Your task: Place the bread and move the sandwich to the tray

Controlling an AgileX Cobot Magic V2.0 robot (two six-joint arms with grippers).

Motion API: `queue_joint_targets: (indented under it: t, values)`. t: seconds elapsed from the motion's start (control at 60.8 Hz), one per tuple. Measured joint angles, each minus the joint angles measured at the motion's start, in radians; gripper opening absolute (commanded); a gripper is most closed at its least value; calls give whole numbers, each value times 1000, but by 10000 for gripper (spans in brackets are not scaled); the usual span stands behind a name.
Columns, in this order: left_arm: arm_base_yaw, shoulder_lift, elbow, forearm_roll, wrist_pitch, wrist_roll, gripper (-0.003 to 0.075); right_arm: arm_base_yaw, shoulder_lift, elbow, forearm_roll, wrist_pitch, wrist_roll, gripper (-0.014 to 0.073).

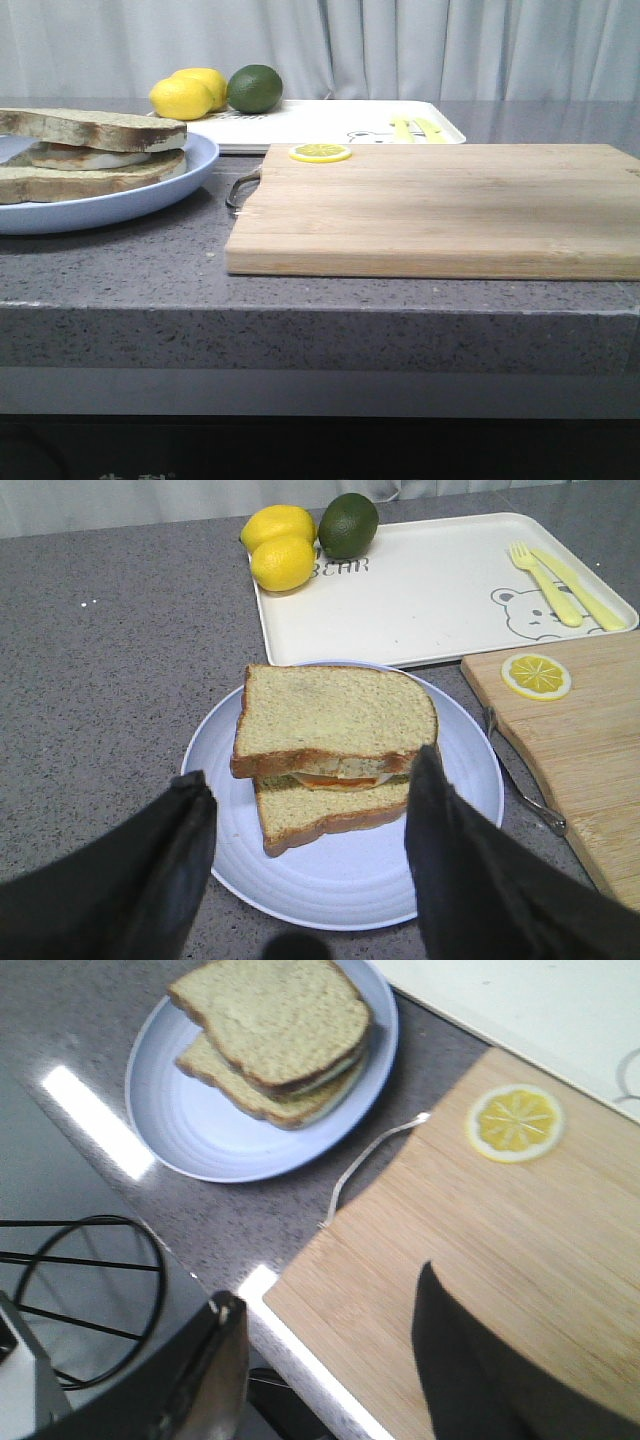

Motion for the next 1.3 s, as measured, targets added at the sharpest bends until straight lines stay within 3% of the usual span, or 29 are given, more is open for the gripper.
queue_joint_targets:
  t: [0.181,0.756,0.921,1.036,1.299]
  values:
    - [0,0,0,0,0,0,419,0,-164,81,-67,-5,28,402]
    - [0,0,0,0,4,0,419,0,-713,612,-71,-307,-53,402]
    - [0,21,-10,4,61,0,419,0,-757,656,-71,-313,-53,402]
    - [16,81,-68,17,174,0,419,0,-757,661,-71,-313,-53,402]
    - [185,293,-190,23,289,0,419,0,-757,661,-69,-313,-53,402]
